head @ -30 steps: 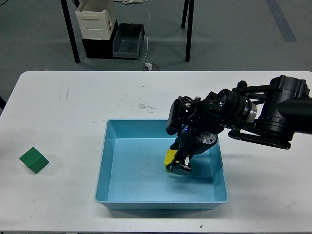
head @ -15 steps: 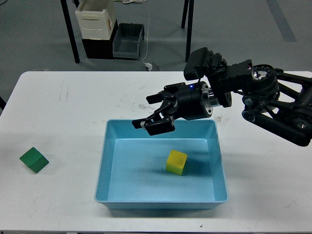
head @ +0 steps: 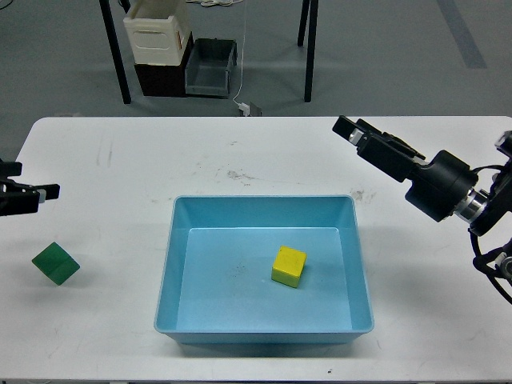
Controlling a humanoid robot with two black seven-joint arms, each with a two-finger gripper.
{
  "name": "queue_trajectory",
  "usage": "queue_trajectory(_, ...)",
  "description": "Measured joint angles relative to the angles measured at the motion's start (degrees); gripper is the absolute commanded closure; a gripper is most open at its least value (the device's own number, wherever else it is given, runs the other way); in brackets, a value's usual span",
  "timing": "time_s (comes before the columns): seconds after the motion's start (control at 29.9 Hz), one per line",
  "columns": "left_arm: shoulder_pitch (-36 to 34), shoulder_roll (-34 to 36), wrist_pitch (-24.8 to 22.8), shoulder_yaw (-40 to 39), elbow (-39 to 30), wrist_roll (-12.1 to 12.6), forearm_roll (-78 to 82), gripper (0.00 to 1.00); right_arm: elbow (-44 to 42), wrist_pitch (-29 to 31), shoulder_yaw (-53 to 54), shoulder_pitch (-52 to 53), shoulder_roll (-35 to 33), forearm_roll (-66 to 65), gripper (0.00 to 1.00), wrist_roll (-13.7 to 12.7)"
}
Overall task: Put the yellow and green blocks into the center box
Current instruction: 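Open the right gripper to release the cube and withdraw upward, then lower the left gripper onto the green cube and close on it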
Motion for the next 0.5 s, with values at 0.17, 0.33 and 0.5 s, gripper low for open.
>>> queue_trajectory(0.17, -1.91, -2.97, 0.0, 6.77, 0.03, -0.01, 8.76, 0.0, 0.03, -0.29, 4.58, -6.63, -0.39, 12.06, 0.01, -1.03)
queue_trajectory(0.33, -5.27, -4.58, 0.0, 12.69, 1.82, 0.03, 10.92, 0.0, -0.24, -0.38, 7.45, -11.57, -0.75, 14.98, 0.0, -0.85)
queue_trajectory(0.5, -7.36, -5.88, 0.0, 17.38, 3.87, 0.01, 11.64, 0.0, -0.34, -1.31, 7.81, -14.01, -0.75, 15.24, 0.01, -0.4)
